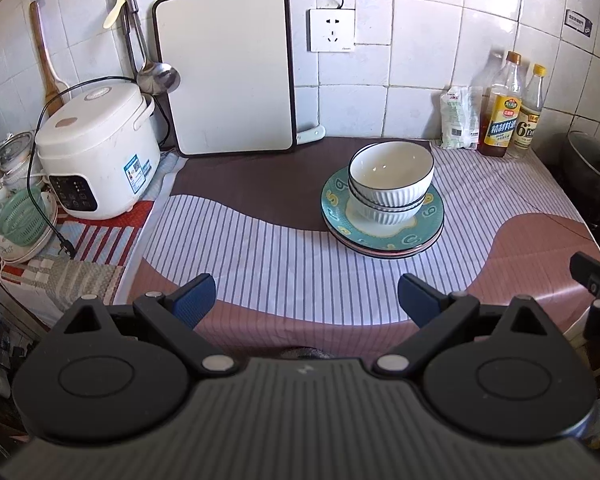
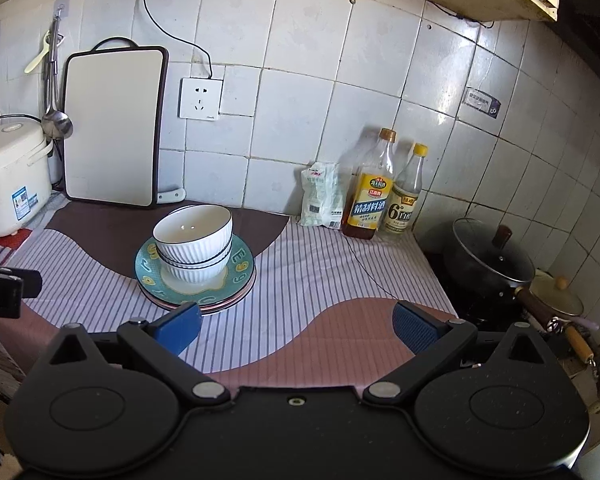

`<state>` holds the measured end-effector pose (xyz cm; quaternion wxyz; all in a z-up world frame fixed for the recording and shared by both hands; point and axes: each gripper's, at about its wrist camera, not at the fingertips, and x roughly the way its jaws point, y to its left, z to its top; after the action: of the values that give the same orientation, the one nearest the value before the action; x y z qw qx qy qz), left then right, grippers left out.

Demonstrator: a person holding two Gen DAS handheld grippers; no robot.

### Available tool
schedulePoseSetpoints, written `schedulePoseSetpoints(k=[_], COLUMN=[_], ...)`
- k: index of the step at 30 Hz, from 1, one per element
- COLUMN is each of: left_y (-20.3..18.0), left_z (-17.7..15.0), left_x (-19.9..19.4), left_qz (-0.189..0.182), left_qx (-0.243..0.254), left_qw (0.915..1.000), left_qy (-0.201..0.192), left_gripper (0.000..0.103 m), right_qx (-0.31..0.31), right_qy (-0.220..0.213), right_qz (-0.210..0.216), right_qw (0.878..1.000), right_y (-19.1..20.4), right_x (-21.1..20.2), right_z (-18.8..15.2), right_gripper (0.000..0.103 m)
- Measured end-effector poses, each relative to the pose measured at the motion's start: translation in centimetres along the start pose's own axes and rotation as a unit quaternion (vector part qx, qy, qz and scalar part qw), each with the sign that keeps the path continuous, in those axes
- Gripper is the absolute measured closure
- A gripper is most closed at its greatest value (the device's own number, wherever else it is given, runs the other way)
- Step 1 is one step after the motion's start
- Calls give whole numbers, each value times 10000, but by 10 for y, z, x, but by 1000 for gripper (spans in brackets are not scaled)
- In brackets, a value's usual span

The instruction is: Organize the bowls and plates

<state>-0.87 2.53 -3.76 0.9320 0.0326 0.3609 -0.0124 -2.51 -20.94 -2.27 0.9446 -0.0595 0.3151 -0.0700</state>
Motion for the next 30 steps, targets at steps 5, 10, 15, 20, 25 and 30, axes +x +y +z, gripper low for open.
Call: schedulePoseSetpoints(k=[5,10,15,20,25,30], left_y=[3,9,9,9,10,11], left_z=[-2,-5,-6,-8,-9,-9], left_x=[4,8,12,17,21,22], left_qz=[-8,-81,10,116,87,94], left_qx=[-11,-244,-122,-109,-131,-108], left_qw=[10000,9997,9999,9997,9995,9995], left_qy=[16,-8,35,167,263,286], left_gripper=[4,4,4,4,4,4], right_qx=[44,138,229,287,286,322], right_qy=[19,-27,34,57,102,165], right_qz=[-42,-140,-100,-45,-45,-55], right_qw=[10000,9998,9997,9996,9995,9993], right_y=[0,2,1,1,1,-1], right_x=[3,7,12,14,16,19], right_z=[0,-4,-9,-9,-10,-12], right_gripper=[0,0,0,0,0,0])
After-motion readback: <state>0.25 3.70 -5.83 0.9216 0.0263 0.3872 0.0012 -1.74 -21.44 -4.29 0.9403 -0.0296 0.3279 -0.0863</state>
